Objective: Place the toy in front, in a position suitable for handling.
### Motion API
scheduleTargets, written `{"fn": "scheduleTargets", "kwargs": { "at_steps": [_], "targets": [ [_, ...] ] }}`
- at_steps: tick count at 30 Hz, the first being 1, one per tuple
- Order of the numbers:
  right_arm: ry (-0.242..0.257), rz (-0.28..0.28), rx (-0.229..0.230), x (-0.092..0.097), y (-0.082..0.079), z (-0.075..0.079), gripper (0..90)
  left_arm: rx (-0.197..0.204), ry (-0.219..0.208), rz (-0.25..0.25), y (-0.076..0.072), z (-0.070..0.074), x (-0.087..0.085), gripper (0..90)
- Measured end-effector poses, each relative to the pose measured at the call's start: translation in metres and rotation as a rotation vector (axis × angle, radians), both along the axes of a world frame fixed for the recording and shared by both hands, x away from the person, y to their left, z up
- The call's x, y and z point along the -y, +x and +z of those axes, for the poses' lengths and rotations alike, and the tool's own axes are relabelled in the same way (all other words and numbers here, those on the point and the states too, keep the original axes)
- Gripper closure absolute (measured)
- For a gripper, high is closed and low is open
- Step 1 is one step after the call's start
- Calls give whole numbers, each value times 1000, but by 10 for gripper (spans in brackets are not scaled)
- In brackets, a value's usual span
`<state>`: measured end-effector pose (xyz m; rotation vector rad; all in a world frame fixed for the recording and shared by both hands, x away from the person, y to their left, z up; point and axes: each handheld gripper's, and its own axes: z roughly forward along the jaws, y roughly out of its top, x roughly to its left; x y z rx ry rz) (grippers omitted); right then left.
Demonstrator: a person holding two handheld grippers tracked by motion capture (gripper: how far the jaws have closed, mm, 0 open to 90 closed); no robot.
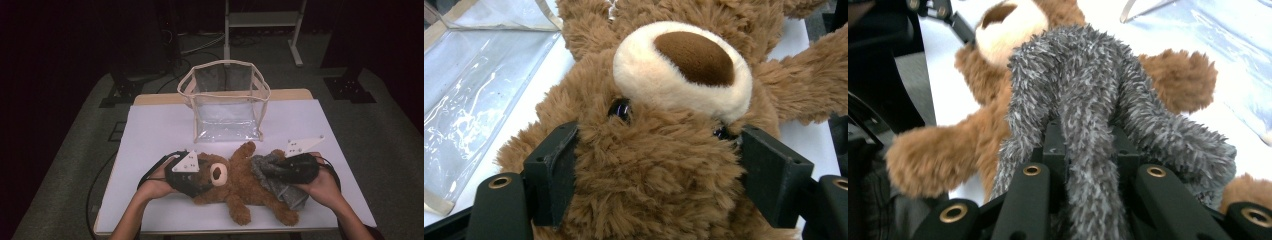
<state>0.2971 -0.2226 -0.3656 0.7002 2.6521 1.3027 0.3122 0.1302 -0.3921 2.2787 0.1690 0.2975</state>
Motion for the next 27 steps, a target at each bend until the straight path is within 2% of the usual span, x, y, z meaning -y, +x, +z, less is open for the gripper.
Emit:
{"fn": "scheduleTargets", "kwargs": {
  "at_steps": [8, 13, 17, 24, 27],
  "targets": [
    [-24, -2, -27, 12, -26, -7, 748, -17, -24, 5, 3, -2, -3, 240],
    [-33, -4, -31, 11, -30, -11, 746, -18, -25, -2, 2, -3, -3, 246],
    [-34, -13, -28, 10, -23, -16, 747, -4, -42, -10, 2, -6, -3, 247],
    [-9, -51, -37, 16, 2, -13, 748, -16, -73, 5, 3, -10, 5, 261],
    [-7, -57, -34, 17, 5, -12, 748, -9, -67, 8, 3, -10, 8, 273]
  ]
}}
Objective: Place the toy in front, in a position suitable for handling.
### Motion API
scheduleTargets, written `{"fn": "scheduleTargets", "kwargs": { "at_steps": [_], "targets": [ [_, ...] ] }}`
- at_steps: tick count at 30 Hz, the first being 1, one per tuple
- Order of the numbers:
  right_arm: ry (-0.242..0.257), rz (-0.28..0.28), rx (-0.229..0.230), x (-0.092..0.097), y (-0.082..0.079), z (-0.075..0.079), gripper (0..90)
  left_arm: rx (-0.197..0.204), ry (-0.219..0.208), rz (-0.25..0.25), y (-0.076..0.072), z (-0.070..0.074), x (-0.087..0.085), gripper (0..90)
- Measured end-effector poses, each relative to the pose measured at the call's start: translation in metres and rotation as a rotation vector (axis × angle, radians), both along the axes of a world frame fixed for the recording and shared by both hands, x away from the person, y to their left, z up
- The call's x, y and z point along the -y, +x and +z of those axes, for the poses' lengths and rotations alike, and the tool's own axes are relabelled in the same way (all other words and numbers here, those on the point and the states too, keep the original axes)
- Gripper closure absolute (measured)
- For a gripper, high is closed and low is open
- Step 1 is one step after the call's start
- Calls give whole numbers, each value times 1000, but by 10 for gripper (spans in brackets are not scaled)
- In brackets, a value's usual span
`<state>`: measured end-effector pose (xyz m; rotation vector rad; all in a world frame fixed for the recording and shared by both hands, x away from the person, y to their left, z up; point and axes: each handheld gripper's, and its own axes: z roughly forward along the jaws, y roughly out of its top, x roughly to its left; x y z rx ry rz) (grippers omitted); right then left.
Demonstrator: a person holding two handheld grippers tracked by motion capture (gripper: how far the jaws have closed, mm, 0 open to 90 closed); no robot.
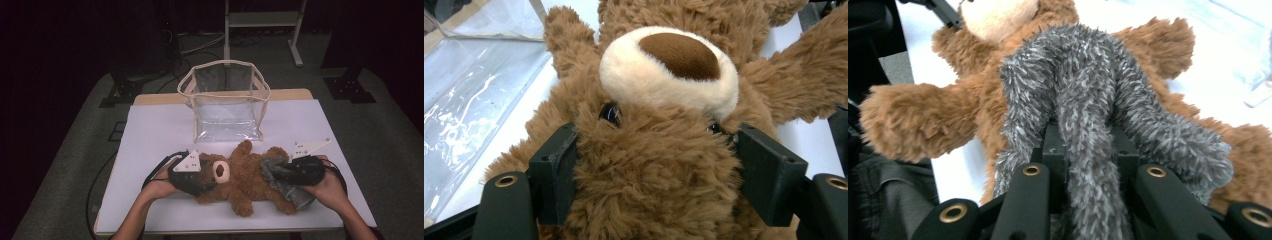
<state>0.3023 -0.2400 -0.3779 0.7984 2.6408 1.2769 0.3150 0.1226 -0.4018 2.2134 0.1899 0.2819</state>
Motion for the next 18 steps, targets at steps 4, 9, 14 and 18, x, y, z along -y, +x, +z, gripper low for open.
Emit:
{"fn": "scheduleTargets", "kwargs": {
  "at_steps": [4, 9, 14, 18],
  "targets": [
    [8, 1, 11, -1, 2, 4, 749, 13, 8, 10, -1, 1, 8, 288],
    [19, 23, 54, -13, 1, 16, 749, 16, 12, 7, -1, 2, 20, 294],
    [25, 59, 74, -29, 4, 21, 749, 3, -9, 14, 0, 1, 31, 296],
    [-2, 82, 71, -41, 6, 18, 749, 2, -12, 11, 1, 0, 39, 295]
  ]
}}
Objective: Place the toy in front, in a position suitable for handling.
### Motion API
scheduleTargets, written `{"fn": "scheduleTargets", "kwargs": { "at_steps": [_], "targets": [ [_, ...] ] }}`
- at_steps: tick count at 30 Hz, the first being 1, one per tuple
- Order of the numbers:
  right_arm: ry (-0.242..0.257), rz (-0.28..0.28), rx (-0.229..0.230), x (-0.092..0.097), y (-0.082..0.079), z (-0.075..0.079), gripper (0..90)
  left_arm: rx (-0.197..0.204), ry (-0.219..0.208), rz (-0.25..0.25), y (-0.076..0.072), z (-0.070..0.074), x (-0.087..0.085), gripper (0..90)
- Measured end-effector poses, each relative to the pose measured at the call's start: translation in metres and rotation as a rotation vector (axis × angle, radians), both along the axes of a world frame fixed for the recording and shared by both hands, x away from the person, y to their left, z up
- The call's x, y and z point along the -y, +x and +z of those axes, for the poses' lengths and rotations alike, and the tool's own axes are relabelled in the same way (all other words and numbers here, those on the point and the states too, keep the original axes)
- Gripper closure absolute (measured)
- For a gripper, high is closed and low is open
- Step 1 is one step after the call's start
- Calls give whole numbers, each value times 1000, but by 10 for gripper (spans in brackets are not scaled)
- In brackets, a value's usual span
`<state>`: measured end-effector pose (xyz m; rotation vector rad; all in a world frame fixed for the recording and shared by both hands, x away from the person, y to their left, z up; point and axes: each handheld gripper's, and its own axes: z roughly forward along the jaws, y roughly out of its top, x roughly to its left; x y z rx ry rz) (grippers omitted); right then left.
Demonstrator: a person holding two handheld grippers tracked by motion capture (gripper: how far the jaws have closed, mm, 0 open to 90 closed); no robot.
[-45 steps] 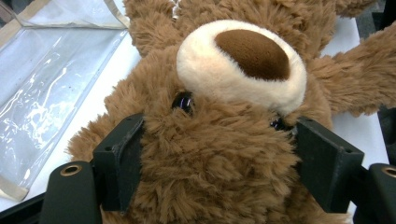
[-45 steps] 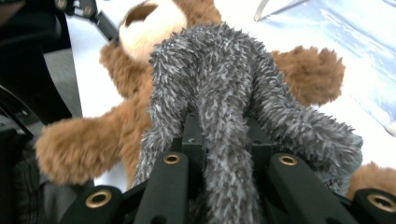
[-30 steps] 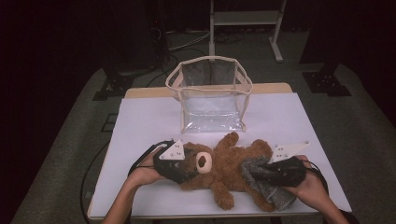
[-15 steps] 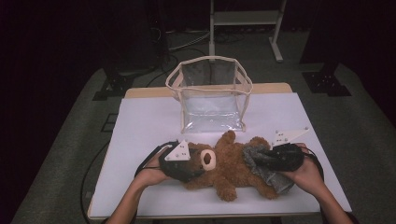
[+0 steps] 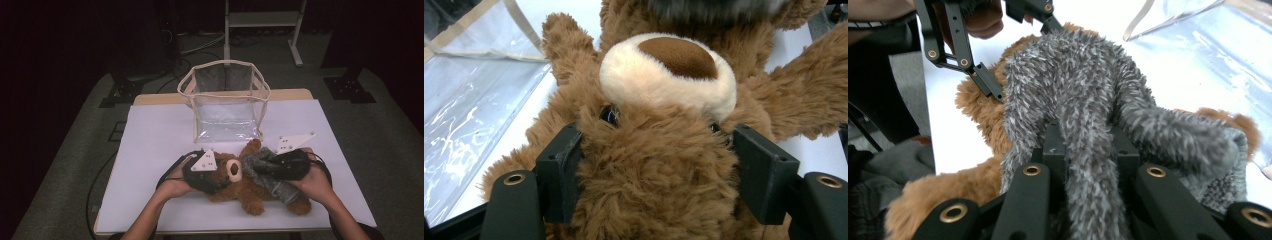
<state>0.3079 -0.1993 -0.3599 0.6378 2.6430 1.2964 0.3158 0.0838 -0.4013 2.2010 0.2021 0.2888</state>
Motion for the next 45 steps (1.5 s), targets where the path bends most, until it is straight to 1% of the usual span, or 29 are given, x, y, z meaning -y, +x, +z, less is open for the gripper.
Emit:
{"fn": "scheduleTargets", "kwargs": {
  "at_steps": [3, 5, 6, 7, 8, 11, 13, 16, 17, 18, 19, 21, 22, 24, 25, 26, 27, 28, 29, 30, 31, 32, 33, 34, 36, 37, 42, 44, 45],
  "targets": [
    [-8, -3, -1, 1, 2, -2, 751, -1, -1, 3, 1, 1, 5, 295],
    [-5, -14, -13, 10, 5, -5, 755, 5, 14, -8, 1, 3, 3, 287],
    [-5, -14, -13, 10, 5, -5, 755, 5, 14, -8, 1, 3, 3, 278],
    [1, -18, -15, 16, 3, -8, 756, 17, 17, -16, 1, 7, -5, 268],
    [11, -16, -18, 18, 2, -9, 757, 17, 17, -16, 1, 7, -5, 265],
    [22, -20, -12, 21, -1, -11, 757, 13, -13, -4, 1, 13, -25, 270],
    [18, -24, -5, 21, -1, -10, 757, 9, -10, 3, 0, 13, -29, 271],
    [28, -23, -15, 20, 0, -9, 758, -3, -8, -6, -2, 7, -33, 337],
    [32, -16, -18, 16, -1, -6, 759, -15, -9, -11, -1, 2, -30, 351],
    [32, -16, -18, 16, -1, -6, 759, -15, -9, -11, -1, 2, -30, 363],
    [19, -2, 5, 8, -4, 0, 760, -26, -21, -11, 1, 1, -28, 371],
    [10, 27, 17, -3, -5, 4, 760, -25, -24, -12, 2, 1, -26, 376],
    [10, 27, 17, -3, -5, 4, 760, -25, -24, -12, 2, 1, -26, 377],
    [0, 53, 21, -16, -3, 6, 759, -22, -23, -13, 1, 1, -24, 377],
    [3, 80, 16, -30, -1, 4, 757, -13, -11, -15, 1, 1, -23, 377],
    [3, 80, 16, -30, -1, 4, 757, -12, -4, -14, 0, 1, -23, 377],
    [-18, 98, 27, -41, 1, 0, 757, -7, 16, -8, 0, 1, -25, 375],
    [-15, 101, 26, -42, 1, -1, 758, -14, 2, -7, 0, 0, -27, 372],
    [-14, 94, 22, -41, 2, -2, 759, -24, -15, -4, 0, 0, -28, 370],
    [-14, 94, 22, -41, 2, -2, 759, -24, -15, -4, 0, 0, -28, 369],
    [-53, 63, 29, -35, 5, -7, 760, -35, -22, -11, 0, 1, -30, 370],
    [-46, 57, 17, -31, 6, -11, 760, -35, -22, -11, 0, 1, -30, 370],
    [-33, 54, 7, -26, 7, -13, 762, -26, -11, -28, -2, 3, -31, 375],
    [-33, 54, 7, -26, 7, -13, 762, -26, -11, -28, -2, 3, -31, 380],
    [-24, 37, 9, -16, 11, -15, 765, -25, -8, -35, -4, 5, -30, 390],
    [-28, 32, 9, -14, 13, -14, 765, -26, -2, -45, -5, 4, -29, 393],
    [-21, 26, -11, -9, 19, -14, 765, -23, 0, -44, -6, 3, -26, 421],
    [-9, 24, -20, -8, 18, -13, 765, -16, 5, -43, -6, 3, -24, 434],
    [16, 27, -29, -9, 16, -9, 766, -15, 6, -35, -5, 3, -23, 445]
  ]
}}
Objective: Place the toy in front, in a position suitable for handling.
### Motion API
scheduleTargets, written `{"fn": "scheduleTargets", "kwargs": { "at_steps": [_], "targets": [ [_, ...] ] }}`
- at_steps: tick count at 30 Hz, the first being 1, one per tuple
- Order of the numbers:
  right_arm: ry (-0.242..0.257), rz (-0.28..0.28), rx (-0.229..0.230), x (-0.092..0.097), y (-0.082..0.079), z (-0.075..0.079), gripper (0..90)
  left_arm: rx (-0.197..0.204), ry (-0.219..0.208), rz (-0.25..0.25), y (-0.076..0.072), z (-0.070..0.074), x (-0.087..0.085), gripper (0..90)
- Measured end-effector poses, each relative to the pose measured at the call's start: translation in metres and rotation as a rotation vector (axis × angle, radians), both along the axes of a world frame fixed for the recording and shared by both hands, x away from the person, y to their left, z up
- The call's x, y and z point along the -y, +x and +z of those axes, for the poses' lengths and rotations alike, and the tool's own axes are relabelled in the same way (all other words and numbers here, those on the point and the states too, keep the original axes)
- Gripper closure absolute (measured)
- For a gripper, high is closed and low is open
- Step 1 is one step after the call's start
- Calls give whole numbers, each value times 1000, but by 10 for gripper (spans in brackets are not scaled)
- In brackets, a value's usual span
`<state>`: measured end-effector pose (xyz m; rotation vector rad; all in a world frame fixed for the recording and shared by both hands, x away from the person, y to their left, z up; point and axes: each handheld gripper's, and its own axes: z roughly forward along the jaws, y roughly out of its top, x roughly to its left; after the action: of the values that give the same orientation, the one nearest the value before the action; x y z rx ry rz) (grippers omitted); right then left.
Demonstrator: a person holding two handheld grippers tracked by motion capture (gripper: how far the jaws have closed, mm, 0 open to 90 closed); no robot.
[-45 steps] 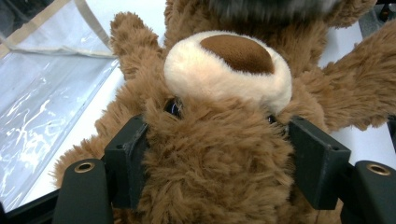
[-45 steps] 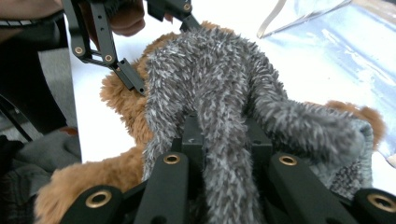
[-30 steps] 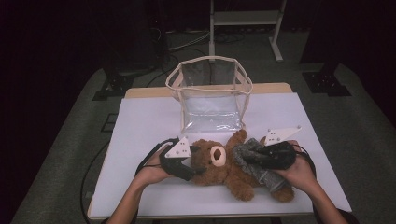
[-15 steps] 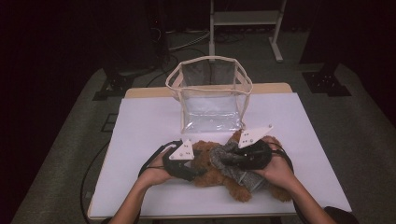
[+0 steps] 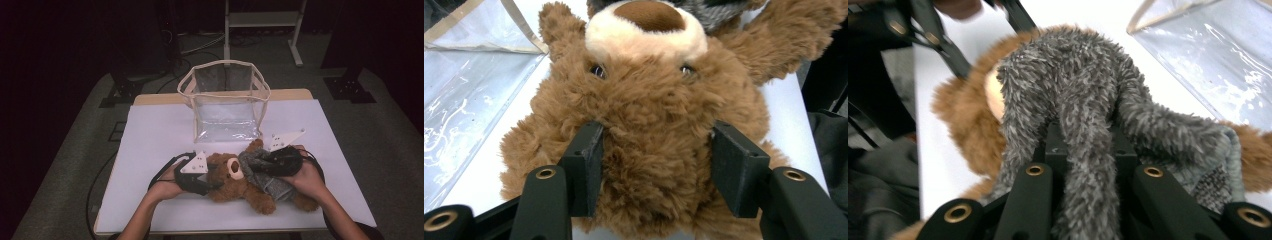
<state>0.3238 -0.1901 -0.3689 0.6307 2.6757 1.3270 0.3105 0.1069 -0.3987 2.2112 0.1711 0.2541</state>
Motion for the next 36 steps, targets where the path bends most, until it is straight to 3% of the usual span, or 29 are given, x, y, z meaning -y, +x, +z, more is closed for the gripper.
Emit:
{"fn": "scheduleTargets", "kwargs": {
  "at_steps": [3, 5, 9, 11, 12, 13, 15, 18, 22, 25, 27, 30, 32, 36],
  "targets": [
    [12, 25, 13, -4, -6, 7, 766, -4, -2, 6, 2, 0, 1, 448],
    [21, 83, 37, -14, -20, 21, 766, -8, -5, 22, 3, 0, 1, 448],
    [-12, 119, 70, -24, -32, 23, 766, -11, -6, 31, 3, 0, 1, 446],
    [-47, 124, 63, -27, -36, 14, 765, -12, -11, 38, 4, 1, 1, 445],
    [-76, 110, 46, -25, -38, 0, 766, -11, -8, 40, 4, 1, 0, 444],
    [-76, 110, 46, -25, -38, 0, 766, -12, -10, 37, 5, 1, 0, 444],
    [-72, 75, 12, -13, -44, -16, 768, -20, -24, 37, 6, 1, -1, 445],
    [-75, 51, 26, -2, -53, -22, 771, -22, -27, 43, 7, 2, 1, 446],
    [-91, 37, 40, 1, -61, -16, 769, -31, -22, 43, 6, 3, 2, 448],
    [-75, 43, 55, -2, -61, -6, 769, -29, -19, 42, 6, 3, 3, 448],
    [-48, 62, 98, -12, -55, 11, 769, -31, -17, 40, 6, 3, 3, 448],
    [-31, 79, 113, -24, -46, 17, 768, -33, -18, 35, 6, 3, 3, 448],
    [-60, 88, 111, -33, -41, 11, 768, -33, -17, 34, 6, 3, 2, 446],
    [-103, 60, 89, -28, -35, -6, 769, -46, -31, 43, 8, 4, -4, 436]
  ]
}}
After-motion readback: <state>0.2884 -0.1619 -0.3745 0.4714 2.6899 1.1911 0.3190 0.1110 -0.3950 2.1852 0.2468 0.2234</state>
